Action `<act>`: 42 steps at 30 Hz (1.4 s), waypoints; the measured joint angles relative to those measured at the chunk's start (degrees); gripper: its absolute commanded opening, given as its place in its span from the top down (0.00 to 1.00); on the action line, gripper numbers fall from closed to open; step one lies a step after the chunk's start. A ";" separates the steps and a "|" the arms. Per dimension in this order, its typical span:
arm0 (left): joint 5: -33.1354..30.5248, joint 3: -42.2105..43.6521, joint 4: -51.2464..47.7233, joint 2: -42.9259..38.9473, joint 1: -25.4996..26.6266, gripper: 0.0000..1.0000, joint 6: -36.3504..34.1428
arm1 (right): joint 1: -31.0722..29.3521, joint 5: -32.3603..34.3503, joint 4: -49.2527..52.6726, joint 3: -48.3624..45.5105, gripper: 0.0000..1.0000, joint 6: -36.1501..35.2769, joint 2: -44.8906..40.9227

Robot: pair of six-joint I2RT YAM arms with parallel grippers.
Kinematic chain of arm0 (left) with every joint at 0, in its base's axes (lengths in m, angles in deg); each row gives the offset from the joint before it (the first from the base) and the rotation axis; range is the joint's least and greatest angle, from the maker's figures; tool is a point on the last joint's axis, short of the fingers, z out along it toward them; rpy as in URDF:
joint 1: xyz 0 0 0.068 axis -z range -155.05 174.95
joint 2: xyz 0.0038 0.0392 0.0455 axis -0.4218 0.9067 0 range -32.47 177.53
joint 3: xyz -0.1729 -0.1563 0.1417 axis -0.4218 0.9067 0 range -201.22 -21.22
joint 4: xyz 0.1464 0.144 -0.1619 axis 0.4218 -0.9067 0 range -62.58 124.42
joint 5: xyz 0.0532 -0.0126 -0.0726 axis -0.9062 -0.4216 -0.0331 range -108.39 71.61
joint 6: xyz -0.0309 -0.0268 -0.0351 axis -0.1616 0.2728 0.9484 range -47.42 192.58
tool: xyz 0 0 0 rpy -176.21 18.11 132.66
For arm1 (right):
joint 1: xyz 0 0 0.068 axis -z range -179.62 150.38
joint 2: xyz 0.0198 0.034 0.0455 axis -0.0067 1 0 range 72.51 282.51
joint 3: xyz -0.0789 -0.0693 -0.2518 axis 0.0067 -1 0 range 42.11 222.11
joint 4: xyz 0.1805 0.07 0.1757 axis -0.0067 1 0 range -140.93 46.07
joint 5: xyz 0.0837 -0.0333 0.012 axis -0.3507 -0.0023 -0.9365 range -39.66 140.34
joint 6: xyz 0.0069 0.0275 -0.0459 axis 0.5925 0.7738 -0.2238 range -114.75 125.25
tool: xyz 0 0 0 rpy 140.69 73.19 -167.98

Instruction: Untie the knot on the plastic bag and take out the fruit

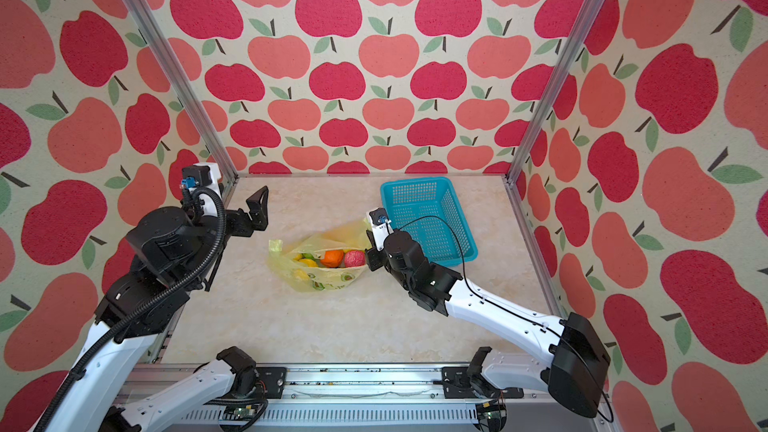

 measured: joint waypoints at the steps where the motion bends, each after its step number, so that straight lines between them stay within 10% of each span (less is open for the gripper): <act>1: 0.76 -2.40 -1.05 2.99 -0.85 0.01 0.00 | 0.00 -0.17 -0.09 -0.37 1.00 0.11 -0.24; 11: 7.10 -8.44 -15.17 27.28 -6.32 0.06 0.44 | 0.00 -1.64 -0.07 -0.87 1.00 0.50 -0.55; 27: 15.02 8.57 -16.55 16.65 8.85 0.03 2.47 | 6.69 -4.96 -1.40 -1.73 1.00 4.68 -0.55; 42: 5.55 9.86 -16.17 25.42 12.26 0.01 1.88 | 7.50 -8.76 -2.16 -3.08 1.00 7.72 -2.23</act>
